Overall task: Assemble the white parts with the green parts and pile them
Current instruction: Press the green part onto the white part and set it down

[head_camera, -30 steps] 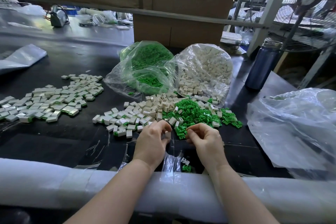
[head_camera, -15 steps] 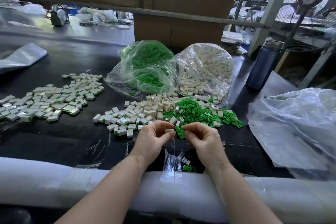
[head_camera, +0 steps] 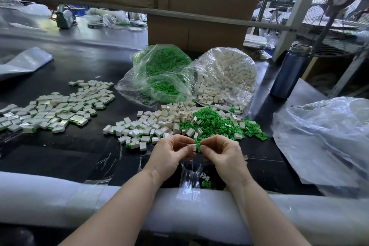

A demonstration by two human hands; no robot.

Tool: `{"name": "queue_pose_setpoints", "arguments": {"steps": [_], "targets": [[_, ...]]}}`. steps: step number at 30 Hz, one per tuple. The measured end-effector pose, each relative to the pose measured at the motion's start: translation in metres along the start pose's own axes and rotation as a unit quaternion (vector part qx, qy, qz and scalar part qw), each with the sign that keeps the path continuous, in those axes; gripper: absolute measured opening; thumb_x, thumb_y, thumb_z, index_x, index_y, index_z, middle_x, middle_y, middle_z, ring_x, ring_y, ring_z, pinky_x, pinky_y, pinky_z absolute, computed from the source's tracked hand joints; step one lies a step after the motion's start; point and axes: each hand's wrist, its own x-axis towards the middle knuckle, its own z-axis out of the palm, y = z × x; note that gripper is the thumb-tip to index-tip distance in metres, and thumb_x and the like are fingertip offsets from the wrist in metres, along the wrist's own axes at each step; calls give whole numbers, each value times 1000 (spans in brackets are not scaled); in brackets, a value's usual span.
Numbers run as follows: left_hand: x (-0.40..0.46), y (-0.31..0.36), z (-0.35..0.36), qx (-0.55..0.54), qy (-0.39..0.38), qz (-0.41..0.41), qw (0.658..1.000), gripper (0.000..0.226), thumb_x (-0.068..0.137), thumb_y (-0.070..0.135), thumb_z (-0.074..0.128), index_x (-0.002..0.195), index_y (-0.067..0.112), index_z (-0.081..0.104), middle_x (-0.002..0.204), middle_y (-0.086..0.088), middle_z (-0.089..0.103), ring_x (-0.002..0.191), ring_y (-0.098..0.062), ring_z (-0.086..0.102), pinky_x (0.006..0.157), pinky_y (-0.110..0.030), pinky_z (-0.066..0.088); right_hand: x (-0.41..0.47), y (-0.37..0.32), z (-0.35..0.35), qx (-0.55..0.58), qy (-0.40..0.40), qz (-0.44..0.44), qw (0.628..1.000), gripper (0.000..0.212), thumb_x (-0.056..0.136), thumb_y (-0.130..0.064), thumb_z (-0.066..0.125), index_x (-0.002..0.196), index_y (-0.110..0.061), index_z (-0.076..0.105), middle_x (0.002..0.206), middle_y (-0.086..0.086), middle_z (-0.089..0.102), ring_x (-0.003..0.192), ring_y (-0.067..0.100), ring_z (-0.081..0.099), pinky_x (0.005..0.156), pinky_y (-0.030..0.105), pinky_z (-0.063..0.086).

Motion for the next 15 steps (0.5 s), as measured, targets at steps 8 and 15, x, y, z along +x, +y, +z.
{"name": "queue_pose_setpoints", "arguments": {"steps": [8, 15], "targets": [[0, 1, 0, -1, -8, -9, 1000, 8, 82, 4, 65, 87, 10, 68, 76, -4, 71, 71, -13, 69, 68, -22, 57, 0, -1, 0, 12, -8, 10, 1000, 18, 79, 1, 70, 72, -15, 67, 65, -1, 67, 61, 11, 62, 62, 31, 57], [-2, 3, 1, 22, -12, -4, 1000, 8, 83, 3, 64, 85, 11, 68, 74, -4, 71, 67, -10, 68, 66, -19, 55, -2, -3, 1, 24, -22, 12, 999, 13, 79, 2, 69, 77, -11, 67, 70, 9, 68, 63, 16, 65, 61, 27, 56]]}}
